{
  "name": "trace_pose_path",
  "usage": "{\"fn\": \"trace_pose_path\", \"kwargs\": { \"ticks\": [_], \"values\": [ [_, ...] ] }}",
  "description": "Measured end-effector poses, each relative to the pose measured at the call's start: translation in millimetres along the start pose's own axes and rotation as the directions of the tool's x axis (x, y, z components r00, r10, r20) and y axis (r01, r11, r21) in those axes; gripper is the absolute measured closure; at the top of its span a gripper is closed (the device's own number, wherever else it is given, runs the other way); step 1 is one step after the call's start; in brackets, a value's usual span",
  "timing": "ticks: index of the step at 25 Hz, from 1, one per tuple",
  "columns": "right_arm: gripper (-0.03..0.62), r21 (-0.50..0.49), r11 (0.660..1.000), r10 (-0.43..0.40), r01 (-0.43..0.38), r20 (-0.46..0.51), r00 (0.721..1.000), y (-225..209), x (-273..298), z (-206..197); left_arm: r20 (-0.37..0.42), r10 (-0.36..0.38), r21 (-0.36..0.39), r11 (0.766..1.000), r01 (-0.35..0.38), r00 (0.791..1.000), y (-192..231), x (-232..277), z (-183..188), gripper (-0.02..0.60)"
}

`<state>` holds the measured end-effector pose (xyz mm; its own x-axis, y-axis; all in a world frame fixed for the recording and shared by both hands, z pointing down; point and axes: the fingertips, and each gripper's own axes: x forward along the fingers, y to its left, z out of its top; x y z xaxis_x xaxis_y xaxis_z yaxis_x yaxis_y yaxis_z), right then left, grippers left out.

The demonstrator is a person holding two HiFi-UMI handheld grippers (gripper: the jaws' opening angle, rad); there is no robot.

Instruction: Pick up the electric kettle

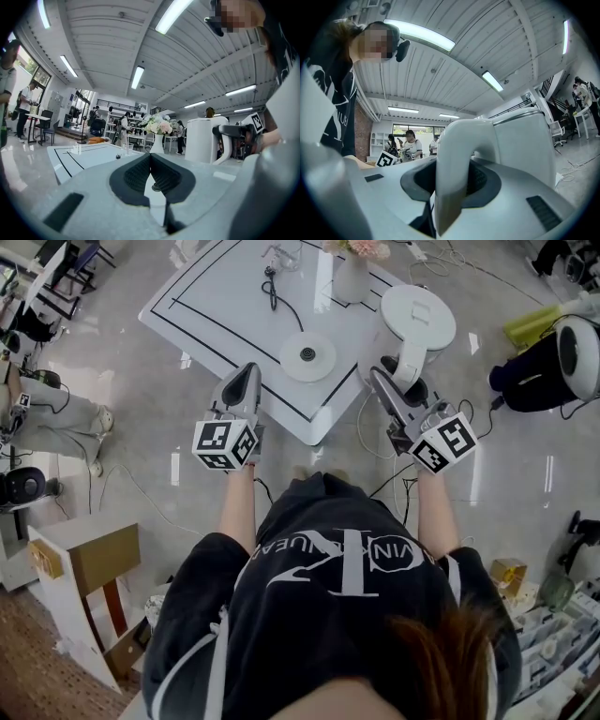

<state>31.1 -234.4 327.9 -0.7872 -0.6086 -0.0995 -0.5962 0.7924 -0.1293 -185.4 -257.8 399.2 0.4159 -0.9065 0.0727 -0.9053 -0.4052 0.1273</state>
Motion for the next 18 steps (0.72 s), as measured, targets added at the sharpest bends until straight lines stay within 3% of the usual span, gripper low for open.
{"fn": "trace_pose_path", "kwargs": {
  "ticks": [18],
  "values": [
    [0.482, 0.001, 1.0, -0.01, 0.01, 0.016, 1.0, -8.4, -22.4, 7.3, 0.016, 0.064, 0.005, 0.998, -0.064, 0.998, -2.9, -22.0, 3.8, 0.572]
  ]
}}
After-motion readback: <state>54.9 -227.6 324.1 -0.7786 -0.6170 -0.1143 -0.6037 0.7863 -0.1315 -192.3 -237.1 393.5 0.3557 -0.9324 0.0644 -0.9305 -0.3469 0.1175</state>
